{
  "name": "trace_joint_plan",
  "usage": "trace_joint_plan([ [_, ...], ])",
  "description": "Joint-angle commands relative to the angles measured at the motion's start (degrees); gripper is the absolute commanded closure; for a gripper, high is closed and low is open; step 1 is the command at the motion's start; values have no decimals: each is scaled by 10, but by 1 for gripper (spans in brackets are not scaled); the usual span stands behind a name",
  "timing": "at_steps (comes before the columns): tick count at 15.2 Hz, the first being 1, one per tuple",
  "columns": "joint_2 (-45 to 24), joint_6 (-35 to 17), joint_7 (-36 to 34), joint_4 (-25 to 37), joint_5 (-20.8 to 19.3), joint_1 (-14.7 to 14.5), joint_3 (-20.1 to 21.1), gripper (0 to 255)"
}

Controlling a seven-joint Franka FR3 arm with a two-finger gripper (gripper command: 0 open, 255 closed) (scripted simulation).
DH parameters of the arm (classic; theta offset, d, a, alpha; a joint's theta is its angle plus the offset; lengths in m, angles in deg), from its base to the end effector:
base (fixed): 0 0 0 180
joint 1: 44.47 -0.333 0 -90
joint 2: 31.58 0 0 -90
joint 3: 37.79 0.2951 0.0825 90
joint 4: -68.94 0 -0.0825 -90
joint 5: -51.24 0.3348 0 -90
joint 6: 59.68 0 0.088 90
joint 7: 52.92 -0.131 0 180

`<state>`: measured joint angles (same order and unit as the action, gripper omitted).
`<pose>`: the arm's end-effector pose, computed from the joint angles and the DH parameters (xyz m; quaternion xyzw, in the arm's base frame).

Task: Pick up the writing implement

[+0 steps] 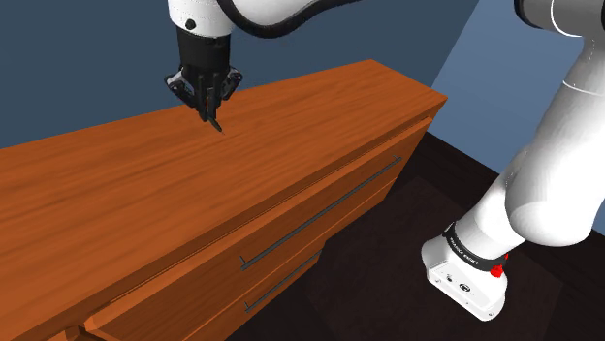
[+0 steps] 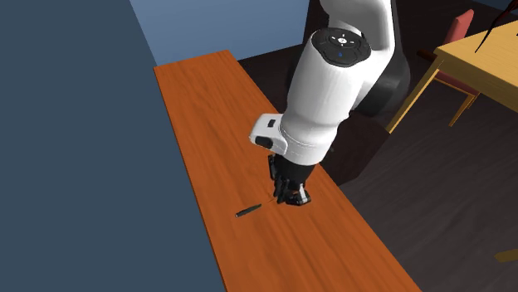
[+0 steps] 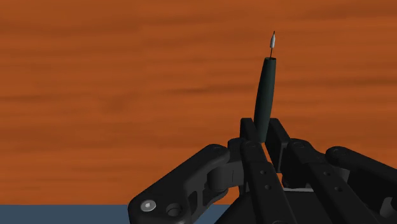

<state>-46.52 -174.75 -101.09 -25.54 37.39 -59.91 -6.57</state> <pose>0.4420 0.4013 0.4619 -0.9963 -0.0184 -0.0811 0.0197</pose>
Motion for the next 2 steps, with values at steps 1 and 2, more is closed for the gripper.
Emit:
trace_joint_plan([
  [1, 1, 10, 2, 9, 1, 0, 1, 255],
  [2, 1, 10, 2, 9, 1, 0, 1, 255],
])
